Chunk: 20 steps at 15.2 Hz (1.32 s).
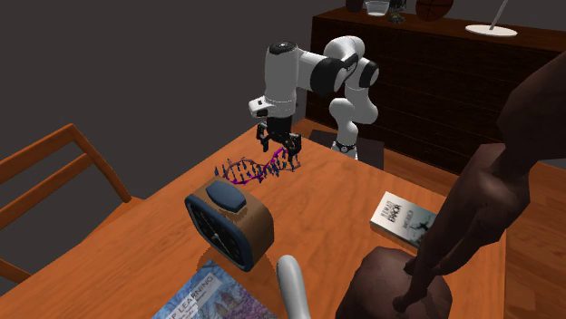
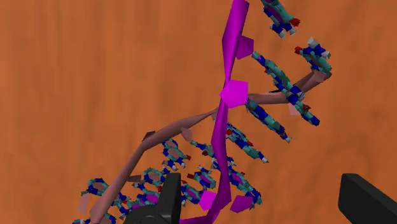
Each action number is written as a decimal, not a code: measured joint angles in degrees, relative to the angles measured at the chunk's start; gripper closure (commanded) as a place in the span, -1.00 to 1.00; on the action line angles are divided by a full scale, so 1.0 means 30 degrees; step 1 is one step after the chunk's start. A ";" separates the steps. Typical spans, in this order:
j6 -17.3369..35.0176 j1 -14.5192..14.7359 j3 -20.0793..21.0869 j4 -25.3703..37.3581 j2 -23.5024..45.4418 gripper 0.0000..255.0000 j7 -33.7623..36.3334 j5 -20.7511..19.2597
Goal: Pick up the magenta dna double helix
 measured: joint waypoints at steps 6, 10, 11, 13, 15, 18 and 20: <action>0.0902 -0.0102 -0.0035 -0.0494 0.0432 -1.00 0.0009 0.0127; 0.1841 -0.0019 -0.0028 -0.1681 0.0183 1.00 0.0021 0.0066; 0.1900 -0.0007 -0.0027 -0.1783 0.0133 1.00 0.0026 0.0055; 0.1947 0.0003 -0.0025 -0.1844 0.0083 1.00 0.0026 0.0052; 0.1963 0.0009 -0.0022 -0.1869 0.0064 1.00 0.0028 0.0051; 0.1976 0.0017 -0.0017 -0.1873 0.0062 1.00 0.0035 0.0051; 0.1975 0.0014 -0.0013 -0.1825 0.0100 1.00 0.0034 0.0064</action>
